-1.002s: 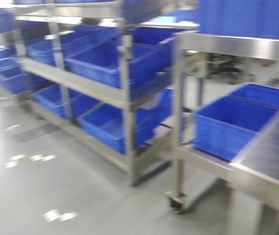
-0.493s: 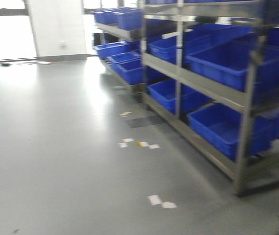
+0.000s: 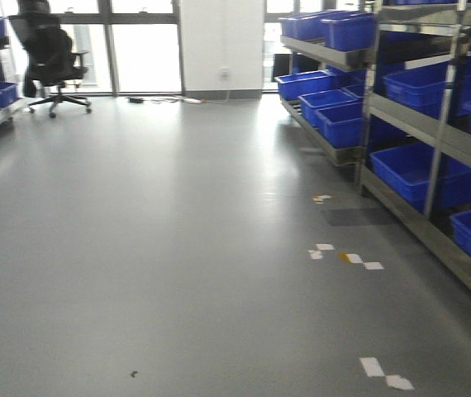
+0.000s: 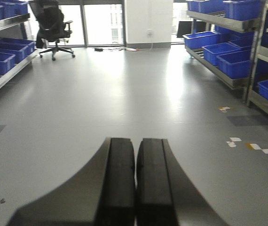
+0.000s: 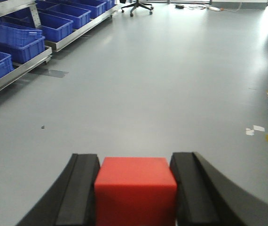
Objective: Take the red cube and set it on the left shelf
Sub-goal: 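Drive the base to the shelving while holding the red cube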
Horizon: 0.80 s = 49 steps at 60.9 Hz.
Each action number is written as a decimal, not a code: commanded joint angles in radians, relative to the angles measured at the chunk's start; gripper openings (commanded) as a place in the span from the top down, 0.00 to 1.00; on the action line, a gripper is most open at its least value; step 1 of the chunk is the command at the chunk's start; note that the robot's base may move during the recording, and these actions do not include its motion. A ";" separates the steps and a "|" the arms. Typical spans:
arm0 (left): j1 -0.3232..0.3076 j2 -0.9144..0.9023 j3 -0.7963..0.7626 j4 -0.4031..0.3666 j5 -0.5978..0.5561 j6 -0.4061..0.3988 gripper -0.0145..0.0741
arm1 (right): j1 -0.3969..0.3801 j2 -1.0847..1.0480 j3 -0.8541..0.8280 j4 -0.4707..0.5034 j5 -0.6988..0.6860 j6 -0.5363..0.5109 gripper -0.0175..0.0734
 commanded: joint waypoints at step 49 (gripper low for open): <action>-0.001 -0.017 0.023 -0.005 -0.086 -0.001 0.72 | -0.001 0.006 -0.027 0.003 -0.085 -0.008 0.62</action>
